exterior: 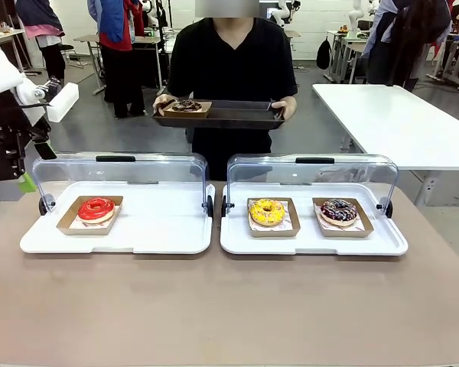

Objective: Provide the desired donut to the person.
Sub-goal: Pick up and lift the Paper togo box containing the Donut pointed at by the person.

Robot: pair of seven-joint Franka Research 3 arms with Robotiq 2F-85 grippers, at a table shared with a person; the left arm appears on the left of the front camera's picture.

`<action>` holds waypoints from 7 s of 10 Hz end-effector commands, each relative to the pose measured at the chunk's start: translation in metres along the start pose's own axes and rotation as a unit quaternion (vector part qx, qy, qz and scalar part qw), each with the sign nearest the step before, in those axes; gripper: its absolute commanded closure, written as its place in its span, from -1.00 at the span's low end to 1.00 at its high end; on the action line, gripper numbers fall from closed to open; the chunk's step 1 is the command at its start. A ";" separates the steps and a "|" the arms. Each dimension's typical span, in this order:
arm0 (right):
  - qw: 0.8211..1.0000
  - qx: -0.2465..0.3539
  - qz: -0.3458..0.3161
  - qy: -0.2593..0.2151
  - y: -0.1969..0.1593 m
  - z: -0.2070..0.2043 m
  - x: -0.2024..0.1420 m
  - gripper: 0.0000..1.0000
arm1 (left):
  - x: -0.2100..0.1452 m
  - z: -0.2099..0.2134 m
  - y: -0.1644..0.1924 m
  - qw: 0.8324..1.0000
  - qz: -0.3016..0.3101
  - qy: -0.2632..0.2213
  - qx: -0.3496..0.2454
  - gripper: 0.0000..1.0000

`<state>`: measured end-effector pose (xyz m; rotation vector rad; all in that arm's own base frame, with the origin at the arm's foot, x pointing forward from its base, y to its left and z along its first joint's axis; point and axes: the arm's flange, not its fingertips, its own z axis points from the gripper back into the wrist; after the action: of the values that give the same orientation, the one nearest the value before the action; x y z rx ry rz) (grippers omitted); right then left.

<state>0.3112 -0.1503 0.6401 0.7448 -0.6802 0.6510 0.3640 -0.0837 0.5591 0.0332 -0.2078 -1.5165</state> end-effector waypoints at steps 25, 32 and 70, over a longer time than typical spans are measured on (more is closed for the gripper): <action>1.000 0.006 0.003 -0.004 0.000 -0.001 0.000 -1.00 | -0.280 -0.030 -0.017 0.827 0.131 -0.546 -0.032 -1.00; 1.000 0.006 0.003 -0.004 0.000 -0.001 0.000 -1.00 | -0.280 -0.030 -0.017 0.827 0.131 -0.546 -0.032 -1.00; 0.850 -0.059 0.367 0.373 0.123 -0.390 0.072 -1.00 | -0.280 -0.030 -0.017 0.827 0.131 -0.546 -0.032 -1.00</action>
<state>0.3725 0.2179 0.5388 0.0567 -0.3437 1.4944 0.3420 0.1896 0.4945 -0.9014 -1.0082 -1.1056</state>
